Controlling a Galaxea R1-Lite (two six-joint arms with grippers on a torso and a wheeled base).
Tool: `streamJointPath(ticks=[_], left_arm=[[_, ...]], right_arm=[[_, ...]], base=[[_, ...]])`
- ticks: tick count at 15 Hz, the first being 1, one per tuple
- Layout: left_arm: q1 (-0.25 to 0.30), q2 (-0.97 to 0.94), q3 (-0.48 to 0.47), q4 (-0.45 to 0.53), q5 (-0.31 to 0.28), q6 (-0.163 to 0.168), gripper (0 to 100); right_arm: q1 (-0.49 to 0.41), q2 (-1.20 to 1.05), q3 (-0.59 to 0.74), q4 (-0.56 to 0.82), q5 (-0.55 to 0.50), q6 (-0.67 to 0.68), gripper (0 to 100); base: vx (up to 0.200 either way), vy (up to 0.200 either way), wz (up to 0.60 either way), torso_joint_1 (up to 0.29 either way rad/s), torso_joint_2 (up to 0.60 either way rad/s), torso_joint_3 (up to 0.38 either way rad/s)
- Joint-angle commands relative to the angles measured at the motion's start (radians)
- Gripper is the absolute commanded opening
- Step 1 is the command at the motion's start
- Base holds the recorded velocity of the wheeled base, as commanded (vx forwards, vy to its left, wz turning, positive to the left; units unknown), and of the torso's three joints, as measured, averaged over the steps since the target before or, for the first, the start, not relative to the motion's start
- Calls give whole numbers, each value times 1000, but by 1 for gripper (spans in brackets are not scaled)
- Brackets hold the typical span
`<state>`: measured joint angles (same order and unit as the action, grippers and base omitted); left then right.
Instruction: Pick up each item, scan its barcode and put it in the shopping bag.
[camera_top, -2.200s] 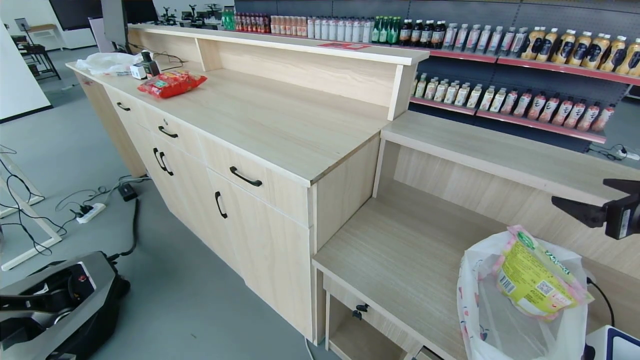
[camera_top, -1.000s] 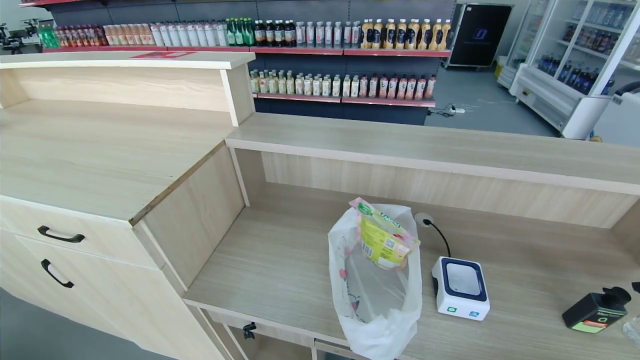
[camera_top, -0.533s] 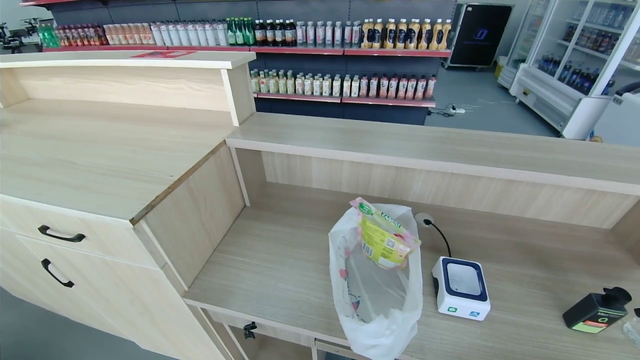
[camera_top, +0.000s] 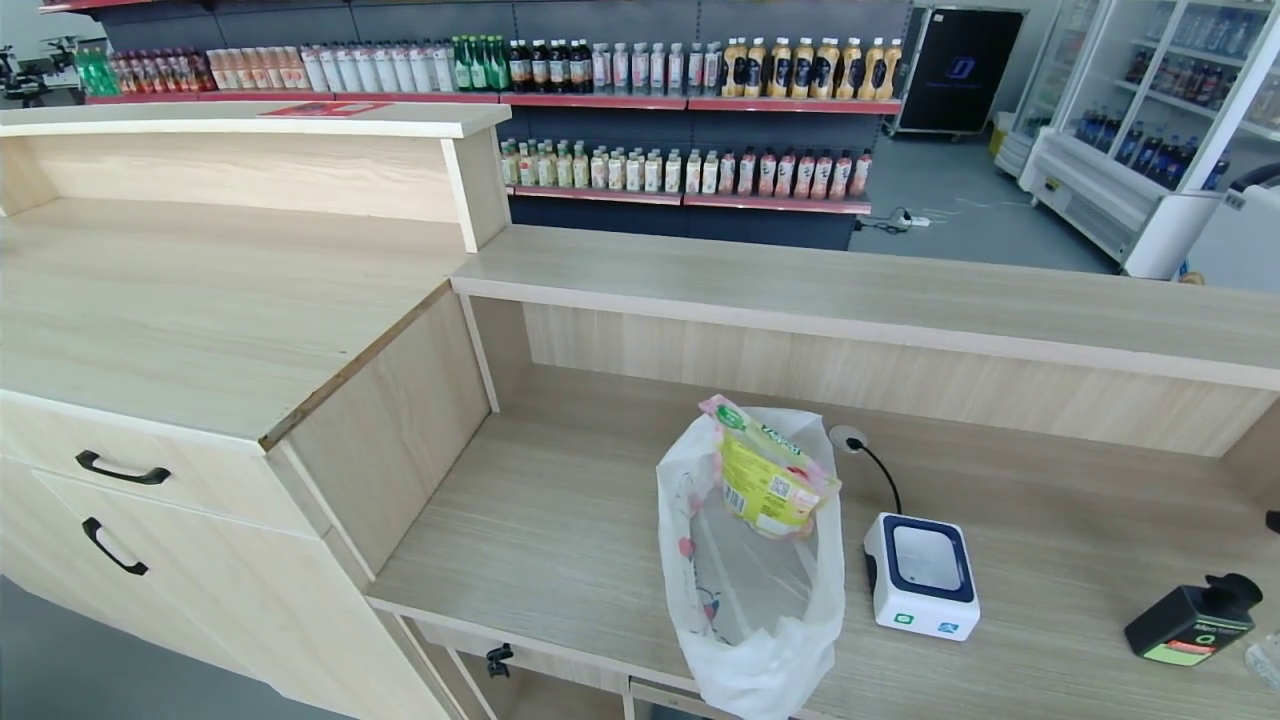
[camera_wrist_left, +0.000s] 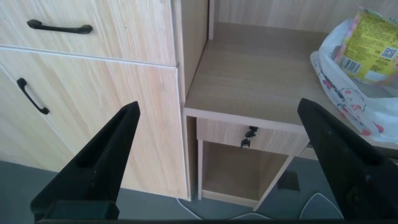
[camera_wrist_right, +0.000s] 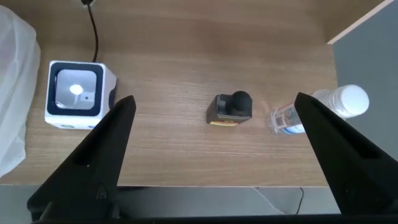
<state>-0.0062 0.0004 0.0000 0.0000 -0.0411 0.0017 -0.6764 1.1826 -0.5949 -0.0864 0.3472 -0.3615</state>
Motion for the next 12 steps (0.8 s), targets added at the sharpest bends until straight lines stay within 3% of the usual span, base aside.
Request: streamJointPath(ticks=[1,7,12], left_arm=[[0,1,0,0,1,0,100],[0,1,0,-2,1,-5,100],[0,1,0,-2,1,-12,100]], right_arm=[[11,-55,-25,-1,3,33,100],[14,-55,-88,0,4,41,100],[14,-14,-89,-3,-7,68,100]], base=[[0,0,0,0,0,0],[0,0,0,0,0,0],[-200,0,0,4,4,3]])
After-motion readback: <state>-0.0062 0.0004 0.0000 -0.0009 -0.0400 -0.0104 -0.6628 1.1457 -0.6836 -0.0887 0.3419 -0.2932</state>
